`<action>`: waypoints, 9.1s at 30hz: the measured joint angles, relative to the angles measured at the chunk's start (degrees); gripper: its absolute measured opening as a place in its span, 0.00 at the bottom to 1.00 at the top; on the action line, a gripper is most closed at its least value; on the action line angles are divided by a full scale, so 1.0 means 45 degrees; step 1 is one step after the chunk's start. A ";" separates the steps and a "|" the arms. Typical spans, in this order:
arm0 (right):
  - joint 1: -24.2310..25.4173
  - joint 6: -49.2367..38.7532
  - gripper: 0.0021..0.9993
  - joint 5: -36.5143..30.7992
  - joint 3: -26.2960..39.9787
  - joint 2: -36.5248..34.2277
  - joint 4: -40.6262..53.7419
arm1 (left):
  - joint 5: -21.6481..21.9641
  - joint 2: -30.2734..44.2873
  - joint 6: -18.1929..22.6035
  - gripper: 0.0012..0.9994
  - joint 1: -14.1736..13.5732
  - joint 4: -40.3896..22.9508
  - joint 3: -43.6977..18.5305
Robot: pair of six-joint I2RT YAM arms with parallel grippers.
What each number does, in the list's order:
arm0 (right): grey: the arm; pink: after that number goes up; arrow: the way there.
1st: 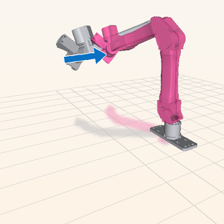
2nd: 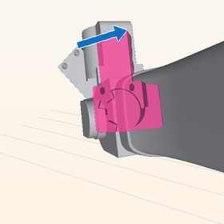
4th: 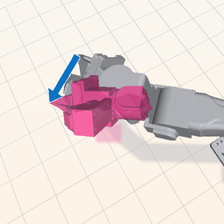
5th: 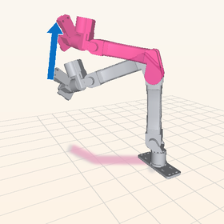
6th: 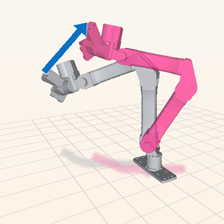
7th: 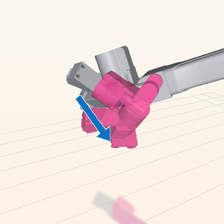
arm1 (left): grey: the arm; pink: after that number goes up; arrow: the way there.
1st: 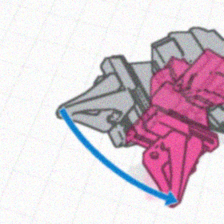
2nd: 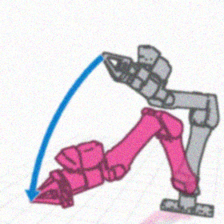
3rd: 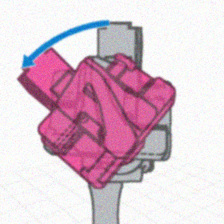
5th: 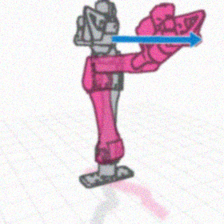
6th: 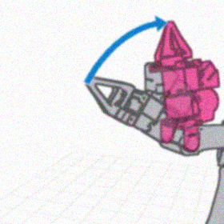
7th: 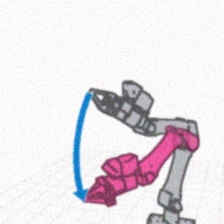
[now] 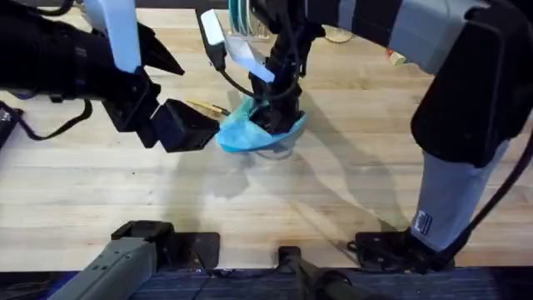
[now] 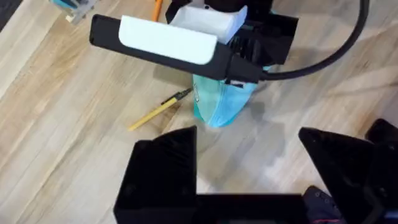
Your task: Unzip the bag, pick up the pens from the table one at a time and place them inside, then zip the bag closed.
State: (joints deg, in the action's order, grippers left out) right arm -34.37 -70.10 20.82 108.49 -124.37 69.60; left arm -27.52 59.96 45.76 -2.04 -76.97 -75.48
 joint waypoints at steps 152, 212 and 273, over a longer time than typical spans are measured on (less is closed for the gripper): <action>0.2560 -0.0318 0.03 -0.0768 0.0758 0.2499 0.1852 | 0.0076 -0.0004 -0.0035 0.99 0.0000 0.0004 0.0000; -0.0192 -0.3041 0.60 -0.0042 -0.0874 0.0412 0.0389 | 0.0076 0.0001 -0.0035 0.99 0.0000 0.0004 0.0000; 0.2594 0.1170 1.00 0.2725 -0.0874 0.4439 0.0395 | 0.4025 0.4323 -1.4788 0.99 -0.0005 0.3197 0.0000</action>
State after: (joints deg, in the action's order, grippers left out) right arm -22.70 -64.84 33.08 104.55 -104.40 71.37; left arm -9.41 79.41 -20.79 -2.07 -62.58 -75.48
